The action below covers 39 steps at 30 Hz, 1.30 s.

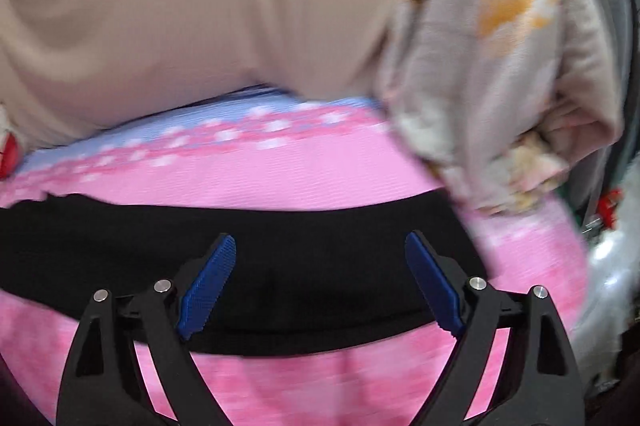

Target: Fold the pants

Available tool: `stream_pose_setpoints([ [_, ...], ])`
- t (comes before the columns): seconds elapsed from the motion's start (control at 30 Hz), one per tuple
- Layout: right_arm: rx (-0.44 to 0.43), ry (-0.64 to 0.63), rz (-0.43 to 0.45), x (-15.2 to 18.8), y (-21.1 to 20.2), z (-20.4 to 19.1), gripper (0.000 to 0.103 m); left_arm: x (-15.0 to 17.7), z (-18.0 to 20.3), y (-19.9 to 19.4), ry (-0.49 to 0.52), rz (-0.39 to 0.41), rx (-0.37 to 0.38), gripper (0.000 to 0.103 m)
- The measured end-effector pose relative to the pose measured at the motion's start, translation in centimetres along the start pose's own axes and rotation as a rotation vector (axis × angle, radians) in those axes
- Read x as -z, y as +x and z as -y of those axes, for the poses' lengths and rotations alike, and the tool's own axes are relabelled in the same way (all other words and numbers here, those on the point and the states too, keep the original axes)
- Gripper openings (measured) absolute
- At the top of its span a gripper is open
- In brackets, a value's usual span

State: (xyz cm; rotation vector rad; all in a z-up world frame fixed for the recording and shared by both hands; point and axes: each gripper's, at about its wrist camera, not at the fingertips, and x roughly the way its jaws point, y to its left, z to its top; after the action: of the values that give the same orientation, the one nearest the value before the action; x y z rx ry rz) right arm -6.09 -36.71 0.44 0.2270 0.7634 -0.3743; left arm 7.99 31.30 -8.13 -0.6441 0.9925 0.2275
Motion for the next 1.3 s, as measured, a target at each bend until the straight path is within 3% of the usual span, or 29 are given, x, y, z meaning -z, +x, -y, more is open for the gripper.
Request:
stream_pose_setpoints([
  [0.07, -0.056, -0.005, -0.02, 0.4, 0.4, -2.6, 0.085, -0.2, 0.5, 0.3, 0.05, 0.015, -0.014, 0.073],
  [0.1, -0.075, -0.008, -0.025, 0.5, 0.5, -4.1, 0.085, -0.3, 1.1, 0.7, 0.104, 0.023, -0.036, 0.048],
  [0.13, -0.08, -0.011, -0.025, 0.5, 0.4, -5.2, 0.085, -0.5, 1.7, 1.2, 0.16, 0.024, -0.044, 0.033],
  [0.17, -0.094, -0.021, -0.029, 0.4, 0.4, -6.5, 0.085, -0.6, 2.2, 1.2, 0.2, 0.021, -0.041, 0.025],
  [0.2, -0.1, -0.04, -0.029, 0.3, 0.4, -8.0, 0.085, -0.8, 2.9, 1.0, 0.25, 0.029, -0.044, 0.005],
  [0.27, -0.101, -0.064, -0.017, 0.1, 0.5, -9.6, 0.085, -1.5, 4.3, 0.1, 0.341, 0.05, -0.025, 0.005],
  [0.33, -0.114, -0.08, -0.005, -0.2, 0.6, -11.3, 0.085, -3.5, 6.7, -2.3, 0.457, 0.161, -0.009, 0.005],
  [0.4, -0.136, -0.079, 0.011, -0.9, 0.4, -12.5, 0.085, -5.3, 8.2, -4.6, 0.552, 0.276, -0.006, 0.006],
  [0.43, -0.156, -0.067, 0.011, -1.1, 0.6, -13.1, 0.085, -6.2, 8.6, -4.6, 0.571, 0.286, -0.01, 0.006],
  [0.5, -0.178, -0.052, 0.0, -1.1, 1.2, -13.8, 0.087, -8.1, 7.9, -2.1, 0.562, 0.228, -0.056, 0.009],
  [0.57, -0.174, -0.065, -0.048, -0.8, 2.6, -14.8, 0.087, -8.5, 5.5, 2.2, 0.532, 0.113, -0.141, 0.012],
  [0.6, -0.17, -0.074, -0.068, -0.7, 3.0, -15.4, 0.087, -8.1, 3.7, 4.4, 0.488, 0.039, -0.183, 0.008],
  [0.63, -0.181, -0.092, -0.091, -0.8, 3.5, -16.3, 0.087, -7.7, 2.6, 4.9, 0.466, 0.038, -0.198, 0.008],
  [0.67, -0.208, -0.108, -0.103, -1.2, 3.8, -17.2, 0.087, -7.2, 1.8, 4.0, 0.459, 0.086, -0.199, 0.013],
  [0.73, -0.289, -0.152, -0.11, -2.9, 4.5, -19.9, 0.087, -7.0, 0.1, 1.9, 0.396, 0.096, -0.185, 0.018],
  [0.8, -0.399, -0.197, -0.124, -5.0, 5.8, -23.1, 0.087, -7.2, -0.9, -0.6, 0.319, 0.13, -0.139, 0.037],
  [0.87, -0.518, -0.226, -0.169, -6.9, 8.4, -27.1, 0.087, -6.9, 0.0, -2.9, 0.319, 0.18, -0.104, 0.038],
  [0.93, -0.604, -0.266, -0.237, -7.8, 12.1, -31.5, 0.077, -6.4, 2.2, -4.0, 0.367, 0.21, -0.064, 0.055],
  [0.97, -0.626, -0.287, -0.279, -7.9, 13.9, -33.3, 0.072, -6.0, 3.6, -4.1, 0.393, 0.221, -0.046, 0.076],
  [1.0, -0.664, -0.32, -0.368, -7.5, 16.6, -36.1, 0.069, -5.4, 4.6, -3.8, 0.414, 0.214, -0.047, 0.085],
  [1.07, -0.667, -0.373, -0.477, -6.2, 19.6, -39.5, 0.063, -4.6, 6.3, -1.3, 0.463, 0.144, -0.082, 0.085],
  [1.1, -0.646, -0.436, -0.51, -5.1, 20.7, -41.3, 0.042, -4.1, 6.5, 0.4, 0.488, 0.085, -0.102, 0.083],
  [1.17, -0.614, -0.51, -0.465, -5.0, 20.9, -42.8, 0.022, -3.1, 6.0, 3.1, 0.54, 0.016, -0.191, 0.077],
  [1.23, -0.579, -0.482, -0.396, -6.7, 21.7, -42.7, 0.019, -2.3, 5.1, 3.4, 0.57, 0.047, -0.191, 0.081],
  [1.3, -0.509, -0.479, -0.381, -7.3, 23.4, -42.9, 0.019, -2.3, 4.7, 3.0, 0.571, 0.033, -0.195, 0.081],
])
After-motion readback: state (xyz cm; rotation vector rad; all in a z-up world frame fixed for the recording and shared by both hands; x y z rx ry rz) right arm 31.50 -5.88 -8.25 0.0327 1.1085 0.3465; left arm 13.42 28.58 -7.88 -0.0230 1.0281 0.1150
